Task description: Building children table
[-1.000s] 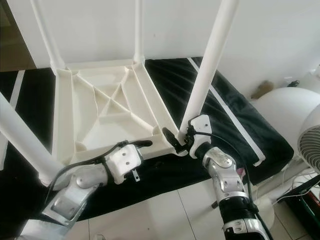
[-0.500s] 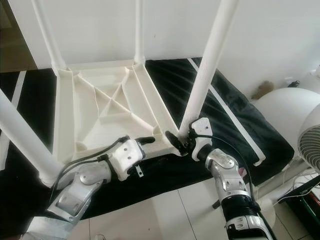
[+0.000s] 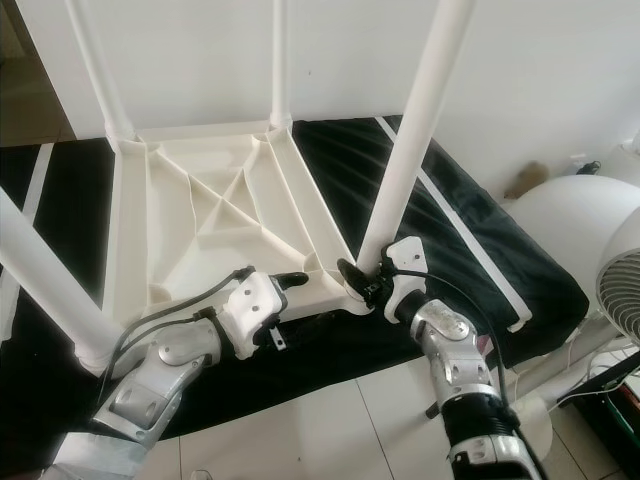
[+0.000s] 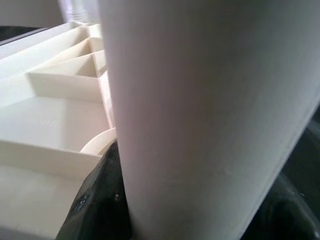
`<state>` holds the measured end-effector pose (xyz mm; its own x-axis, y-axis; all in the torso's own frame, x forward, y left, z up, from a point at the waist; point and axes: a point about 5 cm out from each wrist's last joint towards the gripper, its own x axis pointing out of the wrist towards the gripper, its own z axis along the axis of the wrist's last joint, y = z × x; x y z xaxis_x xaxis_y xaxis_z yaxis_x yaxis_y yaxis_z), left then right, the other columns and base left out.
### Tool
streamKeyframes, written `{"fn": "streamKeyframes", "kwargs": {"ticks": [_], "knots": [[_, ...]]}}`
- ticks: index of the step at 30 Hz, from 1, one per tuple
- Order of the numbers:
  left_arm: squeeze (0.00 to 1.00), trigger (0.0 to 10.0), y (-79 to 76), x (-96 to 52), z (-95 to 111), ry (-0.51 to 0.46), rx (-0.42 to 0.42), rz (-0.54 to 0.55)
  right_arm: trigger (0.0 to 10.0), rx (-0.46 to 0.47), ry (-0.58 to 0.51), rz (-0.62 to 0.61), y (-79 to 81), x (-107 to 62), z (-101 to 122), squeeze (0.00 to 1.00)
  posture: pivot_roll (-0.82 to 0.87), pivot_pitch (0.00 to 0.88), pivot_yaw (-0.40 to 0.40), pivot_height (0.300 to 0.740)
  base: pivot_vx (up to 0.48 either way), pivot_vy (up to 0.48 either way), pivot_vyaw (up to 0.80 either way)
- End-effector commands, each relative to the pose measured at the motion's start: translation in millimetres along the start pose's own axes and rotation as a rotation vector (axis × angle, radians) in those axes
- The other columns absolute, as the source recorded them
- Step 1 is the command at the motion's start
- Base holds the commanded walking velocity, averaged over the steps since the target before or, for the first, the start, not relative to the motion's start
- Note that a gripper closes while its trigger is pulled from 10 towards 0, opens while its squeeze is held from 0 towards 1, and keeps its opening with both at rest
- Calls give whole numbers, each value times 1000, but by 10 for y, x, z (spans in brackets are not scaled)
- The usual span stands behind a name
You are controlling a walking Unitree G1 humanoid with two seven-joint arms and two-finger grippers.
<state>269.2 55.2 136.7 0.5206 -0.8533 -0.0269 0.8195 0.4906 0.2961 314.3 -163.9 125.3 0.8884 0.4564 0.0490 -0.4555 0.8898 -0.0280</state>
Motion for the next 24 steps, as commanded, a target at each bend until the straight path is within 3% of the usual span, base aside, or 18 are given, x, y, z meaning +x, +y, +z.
{"fn": "streamKeyframes", "kwargs": {"ticks": [1, 6, 8, 10, 14, 24], "knots": [[0, 10000, -12, 5, 37, -13, -32, 6, 10000, 26, 20, -107, -44, -62, -52, 0, -9, 46, -45, 740, 0, 0, 0], [0, 10000, -8, 3, 51, -20, -69, 18, 10000, 76, 24, -248, 41, -107, -116, 0, -15, 47, -47, 740, 0, 0, 0], [0, 10000, -14, 6, 50, -25, -82, 22, 10000, 72, 79, -338, 116, -116, -184, 0, -22, 46, -51, 740, 0, 0, 0], [0, 10000, -14, 6, 50, -25, -82, 22, 10000, 72, 79, -338, 116, -116, -184, 0, -22, 46, -51, 740, 0, 0, 0], [0, 10000, -21, 37, 55, -31, -85, 28, 10000, 179, 105, -571, 252, -144, -242, 0, -24, 40, -60, 740, 0, 0, 0], [0, 10000, 20, 25, 96, -47, -143, 70, 10000, 183, 86, -664, 335, -216, -177, 0, -31, 30, -55, 740, 0, 0, 0]]}}
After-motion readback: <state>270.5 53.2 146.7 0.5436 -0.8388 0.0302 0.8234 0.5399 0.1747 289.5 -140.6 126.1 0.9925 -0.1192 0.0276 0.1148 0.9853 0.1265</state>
